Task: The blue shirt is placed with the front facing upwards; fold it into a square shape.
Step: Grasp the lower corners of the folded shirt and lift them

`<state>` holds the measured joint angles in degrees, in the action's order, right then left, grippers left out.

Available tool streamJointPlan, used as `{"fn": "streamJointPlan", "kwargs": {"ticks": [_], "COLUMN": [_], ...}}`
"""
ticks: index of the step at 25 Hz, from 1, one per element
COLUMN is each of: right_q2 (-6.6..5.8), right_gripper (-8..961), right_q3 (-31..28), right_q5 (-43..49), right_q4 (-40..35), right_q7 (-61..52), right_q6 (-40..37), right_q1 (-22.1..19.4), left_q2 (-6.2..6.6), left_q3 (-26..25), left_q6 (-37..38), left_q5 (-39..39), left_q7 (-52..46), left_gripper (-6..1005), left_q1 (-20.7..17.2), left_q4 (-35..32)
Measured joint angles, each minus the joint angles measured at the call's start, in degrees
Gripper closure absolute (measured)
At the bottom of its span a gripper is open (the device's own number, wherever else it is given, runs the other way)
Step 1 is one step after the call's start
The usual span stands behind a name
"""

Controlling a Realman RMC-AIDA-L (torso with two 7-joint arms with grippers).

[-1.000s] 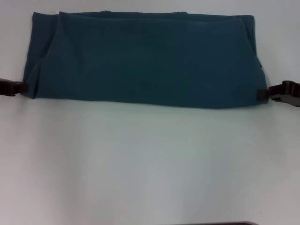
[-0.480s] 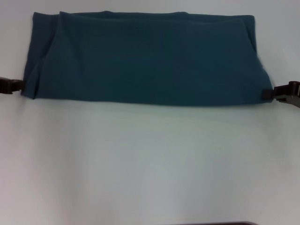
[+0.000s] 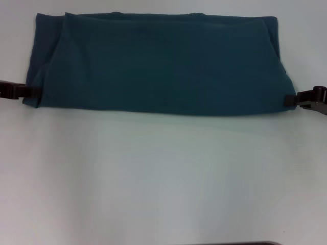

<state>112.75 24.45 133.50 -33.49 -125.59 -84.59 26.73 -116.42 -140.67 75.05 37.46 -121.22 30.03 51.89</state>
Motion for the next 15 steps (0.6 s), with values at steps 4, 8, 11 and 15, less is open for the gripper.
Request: {"fn": "streamJointPlan", "kwargs": {"ticks": [4, 8, 11, 15], "right_q2": [0.00, 0.00, 0.00, 0.00], "right_gripper": [892, 890, 889, 887], "right_q3": [-0.07, -0.11, -0.06, -0.14], "right_q5": [0.00, 0.00, 0.00, 0.01], "right_q4": [0.00, 0.00, 0.00, 0.00], "right_q7": [-0.03, -0.09, -0.09, -0.09], "right_q6": [-0.08, -0.10, -0.09, -0.12], "right_q1": [0.15, 0.23, 0.25, 0.26], "left_q2": [-0.07, -0.31, -0.51, -0.73], "left_q3": [0.04, 0.16, 0.42, 1.97], "left_q6": [-0.10, 0.17, 0.38, 0.58], "left_q5": [-0.03, -0.03, -0.03, -0.03], "left_q7": [0.15, 0.51, 0.84, 1.07], "left_gripper": [491, 369, 295, 296], "left_q1": [0.10, 0.18, 0.21, 0.28], "left_q4": [-0.27, -0.38, -0.39, -0.39]}}
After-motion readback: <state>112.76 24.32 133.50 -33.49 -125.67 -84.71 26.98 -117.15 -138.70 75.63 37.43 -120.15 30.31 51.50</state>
